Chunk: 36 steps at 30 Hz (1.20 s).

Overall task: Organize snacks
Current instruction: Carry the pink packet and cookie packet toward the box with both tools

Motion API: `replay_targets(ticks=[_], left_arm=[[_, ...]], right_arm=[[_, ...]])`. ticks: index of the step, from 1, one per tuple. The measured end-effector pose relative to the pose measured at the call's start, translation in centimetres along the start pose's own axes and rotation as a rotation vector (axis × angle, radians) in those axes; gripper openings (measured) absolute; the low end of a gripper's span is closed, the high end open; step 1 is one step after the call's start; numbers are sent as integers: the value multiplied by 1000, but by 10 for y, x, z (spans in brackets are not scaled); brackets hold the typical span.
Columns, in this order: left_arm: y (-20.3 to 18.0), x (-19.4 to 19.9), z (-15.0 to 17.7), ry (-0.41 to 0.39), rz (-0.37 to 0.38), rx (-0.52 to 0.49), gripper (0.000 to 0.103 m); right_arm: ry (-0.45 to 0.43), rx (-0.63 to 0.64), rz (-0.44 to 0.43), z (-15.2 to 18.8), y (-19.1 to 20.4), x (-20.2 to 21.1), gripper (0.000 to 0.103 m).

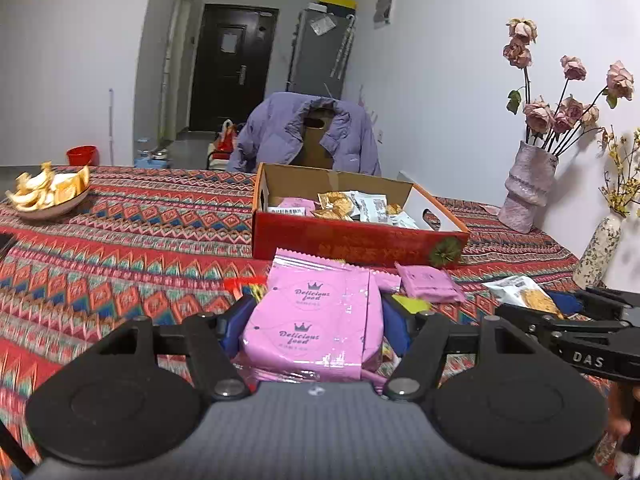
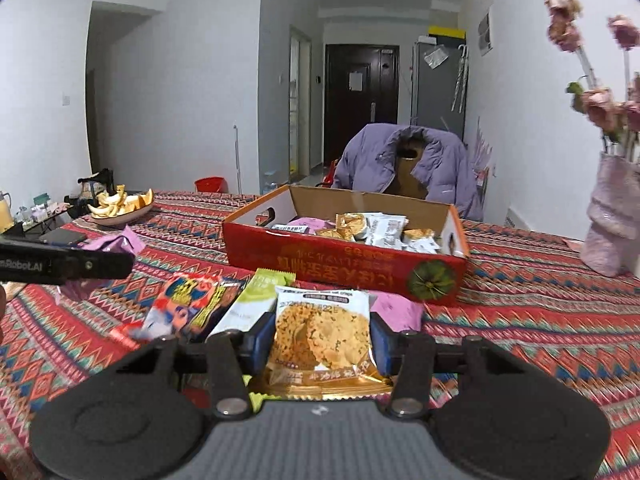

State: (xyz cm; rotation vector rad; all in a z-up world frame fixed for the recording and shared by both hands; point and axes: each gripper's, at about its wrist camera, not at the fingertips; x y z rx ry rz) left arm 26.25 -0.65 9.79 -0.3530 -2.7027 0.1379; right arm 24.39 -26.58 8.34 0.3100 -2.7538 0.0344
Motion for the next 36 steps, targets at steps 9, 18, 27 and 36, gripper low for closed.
replay_targets(ticks=[9,18,27,36], left_arm=[[-39,42,31,-2,-17,25,67],[-60,40,43,27,7,-5,67],[-71,-24,-22,64,110,-59,67],[-85,-162,-94,80,85,-68,68]], right_arm=[[-11,-23,-17,29,-10,50,48],[-12,-32,-41,43,-13,59,48],[-24,-64,-47,14,-44,31,48],[-41,-83,-57,-66,-99,-75,48]])
Point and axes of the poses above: each gripper's, at about its wrist camera, not at the fingertips, and x roughly against the way its jaws point, y to its left, z to its underside, and after that the axes turned 6 degrees about -y, right-handed
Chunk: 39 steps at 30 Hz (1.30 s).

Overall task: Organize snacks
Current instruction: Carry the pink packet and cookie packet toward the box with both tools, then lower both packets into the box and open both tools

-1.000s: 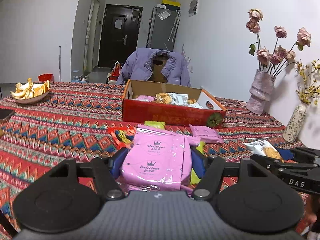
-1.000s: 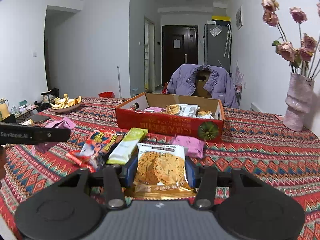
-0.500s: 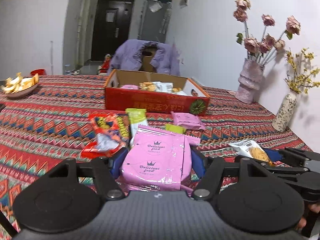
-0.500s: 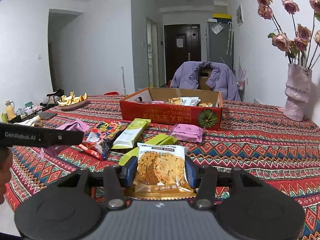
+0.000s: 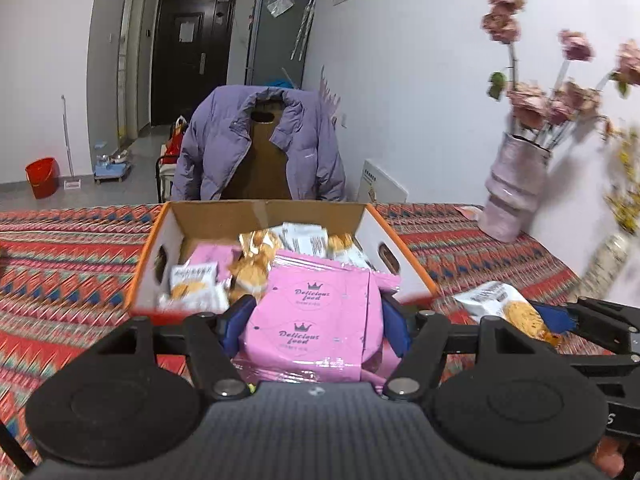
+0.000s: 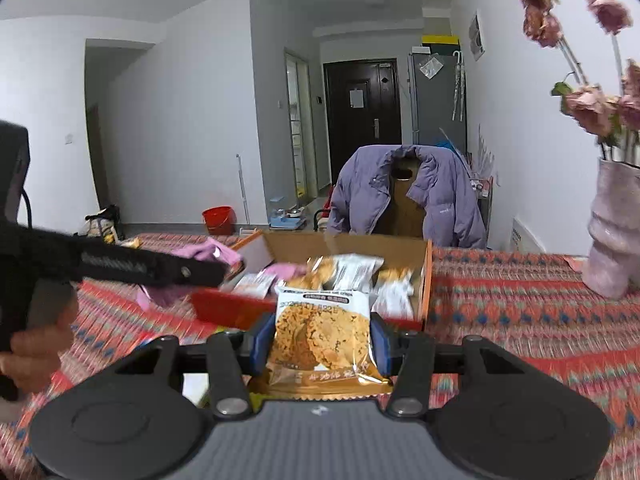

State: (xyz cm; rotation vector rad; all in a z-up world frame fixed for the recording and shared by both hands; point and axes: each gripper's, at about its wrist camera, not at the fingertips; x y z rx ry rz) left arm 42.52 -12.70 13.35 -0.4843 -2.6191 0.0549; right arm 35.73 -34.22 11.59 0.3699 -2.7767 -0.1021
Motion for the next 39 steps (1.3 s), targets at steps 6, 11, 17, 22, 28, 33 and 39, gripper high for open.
replay_targets(ticks=[6,11,17,22,28,33,39], left_arm=[[5,-88,-26,36,-28,41,68],[10,-147,-26,93,-29,75,68],[19,-183,-8,127,-50,143,70],[25,-191,4,163,-51,174,76],[26,-160,-10,118,-57,151,78],[31,-93,-22,48,-85,94,81],[41,10,-6,-34,-148,-19,85]], right_arm=[[72,-10,49,-11,-32,-99,48],[100,-33,75,2,-49,-152,48],[101,-26,100,17,-58,-174,55],[75,-8,92,13,-59,-160,67],[38,-33,113,-3,-62,-129,80],[14,-17,98,-15,-50,-87,81],[-20,1,59,-14,-25,-23,93]])
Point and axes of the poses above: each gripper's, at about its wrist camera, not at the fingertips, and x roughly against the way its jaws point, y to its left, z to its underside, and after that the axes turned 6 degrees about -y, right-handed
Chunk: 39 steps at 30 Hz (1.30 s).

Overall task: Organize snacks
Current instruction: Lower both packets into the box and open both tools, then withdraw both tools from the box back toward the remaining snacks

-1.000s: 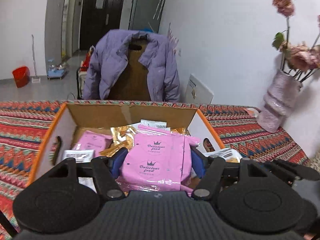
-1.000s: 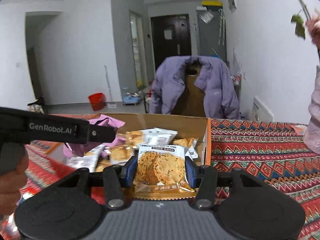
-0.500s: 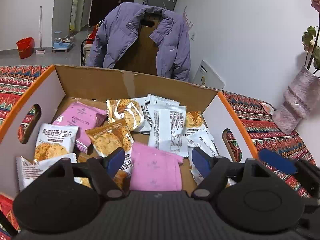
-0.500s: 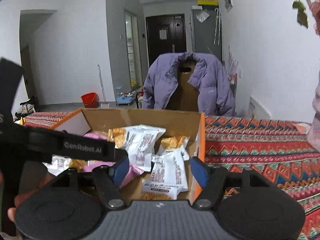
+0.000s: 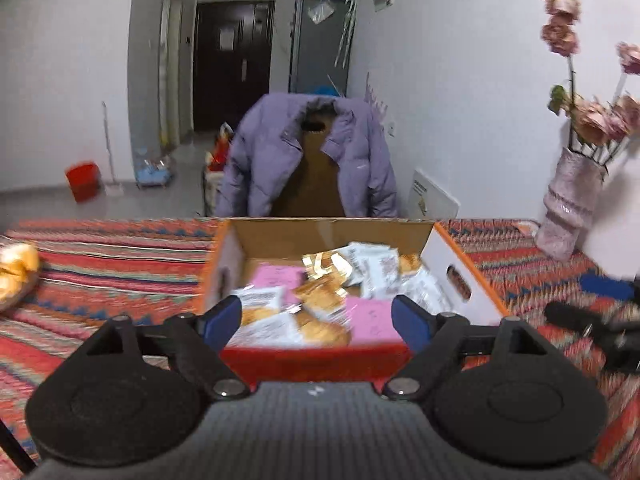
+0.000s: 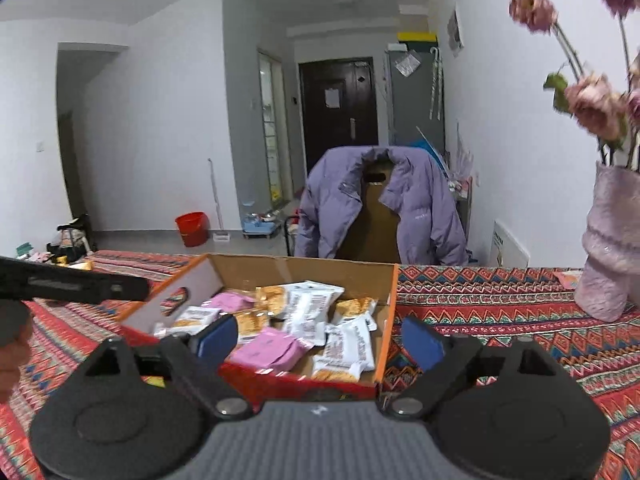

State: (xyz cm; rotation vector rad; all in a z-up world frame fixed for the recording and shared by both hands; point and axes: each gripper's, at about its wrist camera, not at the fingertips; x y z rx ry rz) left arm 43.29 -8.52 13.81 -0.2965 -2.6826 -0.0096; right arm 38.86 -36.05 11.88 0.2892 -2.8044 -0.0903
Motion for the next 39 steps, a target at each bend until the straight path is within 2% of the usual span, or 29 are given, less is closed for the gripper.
replay_targets(ticks=[2,7,9,14,18,21,27,32,36,39], left_arm=[[7,37,15,-40,-8,-36,89],[13,115,61,-140,-106,-99,99],[12,141,82,-159,-122,-106,103],[4,187,131,-133,-151,-64,103],[1,211,156,-87,-132,-24,103],[-3,227,170,-99,-138,-41,103],[-11,238,186,-91,-119,-43,103],[-13,234,187,-78,-131,-31,103],[-14,218,178,-45,-89,11,103],[-27,195,172,-17,-13,7,103]], right_arm=[[-12,-9,-12,7,8,20,100],[-22,-6,-42,29,34,72,100],[-32,8,-35,41,44,94,101],[-7,72,33,86,70,136,103],[33,43,11,119,77,163,103],[41,7,-4,136,83,183,103],[47,15,-24,157,96,209,103],[58,-1,-12,157,94,207,103],[50,0,0,150,87,201,103],[48,-15,23,148,75,193,103]])
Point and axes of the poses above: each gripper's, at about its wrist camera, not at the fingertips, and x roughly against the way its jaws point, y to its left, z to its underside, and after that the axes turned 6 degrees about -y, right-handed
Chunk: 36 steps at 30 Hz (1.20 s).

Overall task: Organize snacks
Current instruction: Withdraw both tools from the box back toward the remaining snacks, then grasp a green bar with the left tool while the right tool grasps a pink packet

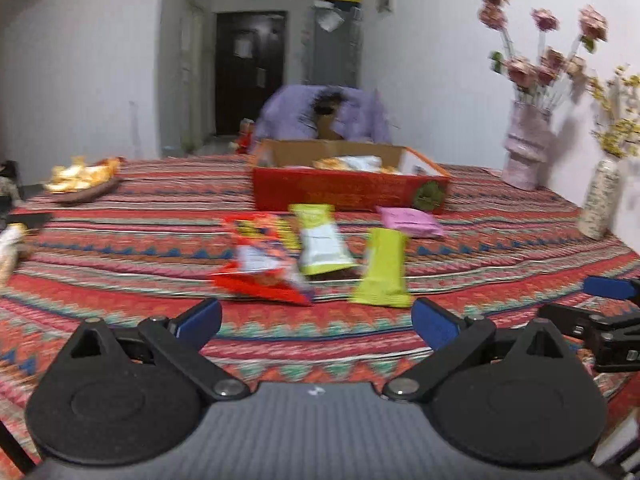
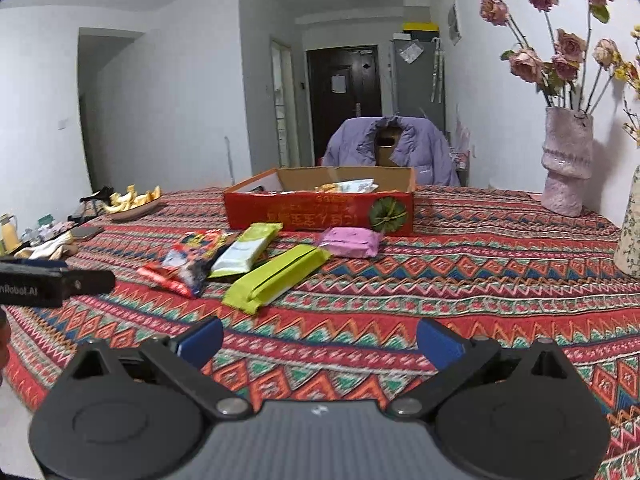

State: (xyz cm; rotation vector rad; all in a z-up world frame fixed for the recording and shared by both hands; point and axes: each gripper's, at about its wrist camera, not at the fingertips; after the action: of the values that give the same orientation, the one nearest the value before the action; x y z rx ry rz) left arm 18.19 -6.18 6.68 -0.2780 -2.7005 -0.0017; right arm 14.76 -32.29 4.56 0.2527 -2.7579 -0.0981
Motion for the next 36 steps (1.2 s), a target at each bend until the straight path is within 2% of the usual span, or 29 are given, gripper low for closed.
replay_targets(ticks=[4,7,8,10,13,16,18,21,24,26,27,29,31,33,36], left_arm=[[-32,-46,-10,-3,60,-79,102],[-53,-87,-18,10,106,-134,89],[-58,-101,-20,29,112,-153,84],[-68,-127,-20,54,110,-195,80],[-73,-161,-19,95,86,-225,79],[-70,-183,-19,158,93,-184,63],[-67,-190,-18,187,116,-160,45],[-64,-192,-14,184,120,-164,42],[-56,-193,-15,188,133,-111,45],[-57,-191,-17,204,129,-126,37],[-56,-188,-21,212,134,-125,37],[-50,-175,-29,181,171,-109,36],[-39,-158,-39,125,174,-92,36],[-22,-144,-48,81,153,-55,37],[5,-141,-54,89,74,7,37]], right_arm=[[20,-24,36,-3,-19,-12,103],[39,-27,78,-8,-34,-20,103],[43,-19,95,-10,-38,-22,103],[46,2,121,-14,-45,-25,103],[53,-7,133,-23,-58,-35,103],[69,-12,141,-29,-68,-49,103],[86,5,144,-34,-73,-63,103],[104,69,146,-41,-70,-86,103],[112,126,97,-51,-69,-116,103],[129,172,68,-59,-68,-141,102],[132,200,53,-62,-67,-153,101],[150,271,28,-68,-62,-181,101],[144,341,-21,-71,-57,-202,99],[169,390,-97,-72,-54,-229,99],[203,391,-238,-71,-51,-263,92]])
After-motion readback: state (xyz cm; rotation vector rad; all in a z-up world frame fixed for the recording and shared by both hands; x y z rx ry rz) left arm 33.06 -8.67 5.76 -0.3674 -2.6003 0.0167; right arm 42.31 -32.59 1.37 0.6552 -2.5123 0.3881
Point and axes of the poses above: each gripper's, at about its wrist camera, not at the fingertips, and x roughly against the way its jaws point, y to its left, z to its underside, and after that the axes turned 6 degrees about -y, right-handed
